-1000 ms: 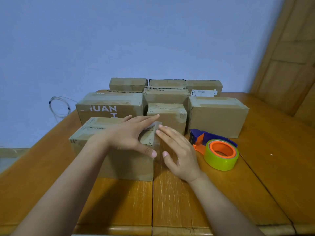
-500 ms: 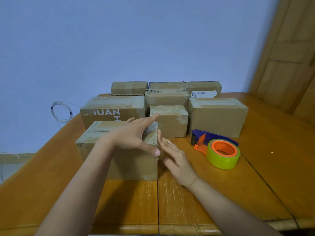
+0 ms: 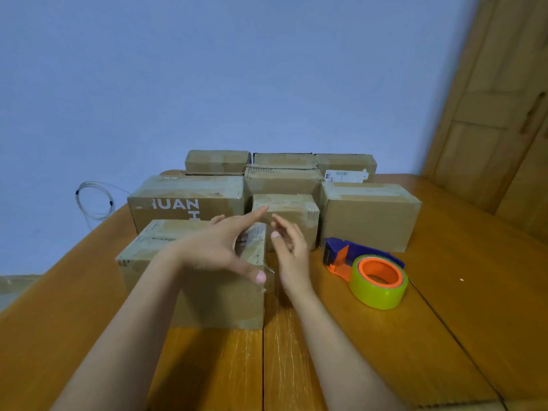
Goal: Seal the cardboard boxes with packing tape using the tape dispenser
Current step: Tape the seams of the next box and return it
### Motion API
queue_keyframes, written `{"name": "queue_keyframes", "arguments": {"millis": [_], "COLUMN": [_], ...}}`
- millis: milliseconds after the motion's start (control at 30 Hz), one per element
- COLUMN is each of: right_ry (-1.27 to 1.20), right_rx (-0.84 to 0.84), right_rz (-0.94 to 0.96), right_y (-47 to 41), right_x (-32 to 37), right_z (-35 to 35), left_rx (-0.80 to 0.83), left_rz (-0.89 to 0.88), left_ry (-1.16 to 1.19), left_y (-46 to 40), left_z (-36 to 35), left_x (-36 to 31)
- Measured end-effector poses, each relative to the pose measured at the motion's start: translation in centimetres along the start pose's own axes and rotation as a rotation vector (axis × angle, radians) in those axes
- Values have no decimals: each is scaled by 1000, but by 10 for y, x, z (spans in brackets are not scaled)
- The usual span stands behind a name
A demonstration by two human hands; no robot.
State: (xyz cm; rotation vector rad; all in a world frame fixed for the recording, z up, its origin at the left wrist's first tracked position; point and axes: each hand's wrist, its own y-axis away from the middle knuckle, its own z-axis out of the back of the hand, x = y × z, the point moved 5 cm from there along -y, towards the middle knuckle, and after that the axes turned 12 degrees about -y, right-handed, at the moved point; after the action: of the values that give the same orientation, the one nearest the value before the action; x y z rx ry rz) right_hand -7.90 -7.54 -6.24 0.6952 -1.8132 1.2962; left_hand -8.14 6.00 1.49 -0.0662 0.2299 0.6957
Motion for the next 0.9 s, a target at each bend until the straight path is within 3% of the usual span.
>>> {"name": "queue_keyframes", "arguments": {"millis": [167,767,900], "right_ry": [-36,-120,-27], "right_rx": [47,-6,-10], "right_rz": [-80,-85,-57], "right_y": [-2,-8,-9], "right_x": [-9,-4,-2], "right_z": [0,2,1], "left_rx": [6,-18,-5], "left_rz": [-12,-18,-15], "left_ry": [-11,0,-2], "left_y": [-1,-3,-3], "left_z": [2,-2,-2], "left_x": [0,9,7]}}
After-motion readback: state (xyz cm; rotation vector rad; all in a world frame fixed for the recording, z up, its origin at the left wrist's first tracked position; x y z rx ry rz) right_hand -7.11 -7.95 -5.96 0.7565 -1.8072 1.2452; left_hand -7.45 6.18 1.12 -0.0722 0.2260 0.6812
